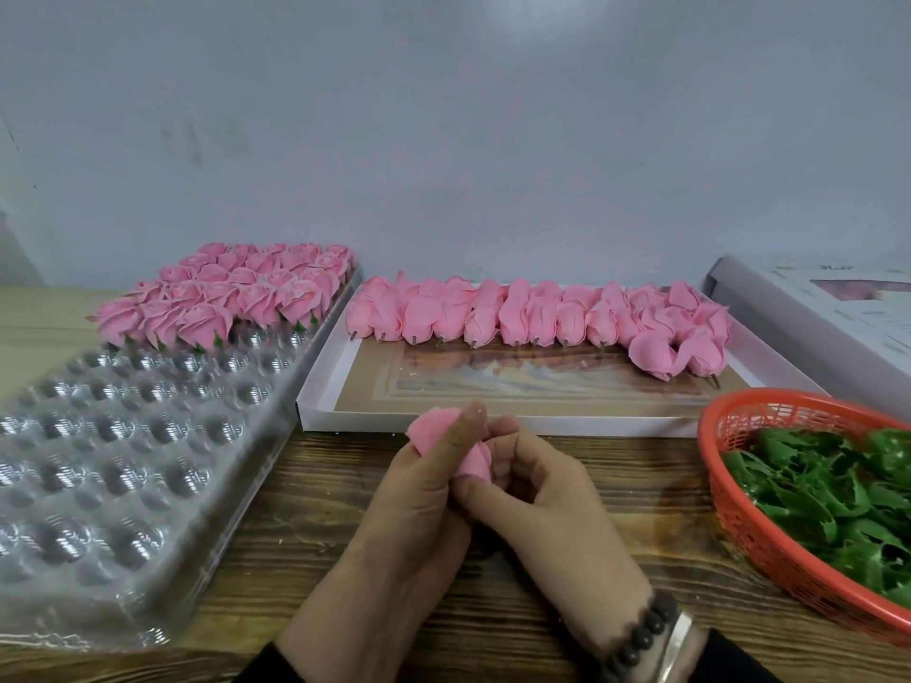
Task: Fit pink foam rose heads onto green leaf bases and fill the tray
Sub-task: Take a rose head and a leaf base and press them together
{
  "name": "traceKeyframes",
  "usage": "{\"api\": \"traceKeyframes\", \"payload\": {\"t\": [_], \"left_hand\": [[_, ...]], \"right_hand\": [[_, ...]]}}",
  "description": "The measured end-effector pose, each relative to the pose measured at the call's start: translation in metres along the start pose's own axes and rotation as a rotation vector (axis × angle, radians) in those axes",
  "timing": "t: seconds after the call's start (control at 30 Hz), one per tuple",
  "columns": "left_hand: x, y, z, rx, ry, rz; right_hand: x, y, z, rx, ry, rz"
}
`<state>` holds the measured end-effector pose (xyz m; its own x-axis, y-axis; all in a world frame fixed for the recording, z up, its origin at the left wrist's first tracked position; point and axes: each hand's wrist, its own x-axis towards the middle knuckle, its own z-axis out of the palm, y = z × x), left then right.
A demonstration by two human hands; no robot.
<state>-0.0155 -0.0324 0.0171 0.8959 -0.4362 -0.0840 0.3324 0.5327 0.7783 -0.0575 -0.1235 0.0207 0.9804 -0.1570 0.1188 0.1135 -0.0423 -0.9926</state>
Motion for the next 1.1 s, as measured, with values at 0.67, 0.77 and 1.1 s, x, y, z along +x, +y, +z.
{"api": "traceKeyframes", "payload": {"t": [0.67,0.77,1.1], "left_hand": [[-0.002,0.006,-0.002,0.580,0.088,0.460],[-0.003,0.005,-0.002,0.660,0.093,0.503],[-0.003,-0.002,-0.009,1.078,-0.018,0.462]], "right_hand": [[0.000,0.000,-0.006,-0.246,0.105,-0.243],[-0.005,-0.003,-0.009,-0.368,0.067,-0.360],[0.000,-0.011,-0.024,-0.575,-0.135,-0.490]]}}
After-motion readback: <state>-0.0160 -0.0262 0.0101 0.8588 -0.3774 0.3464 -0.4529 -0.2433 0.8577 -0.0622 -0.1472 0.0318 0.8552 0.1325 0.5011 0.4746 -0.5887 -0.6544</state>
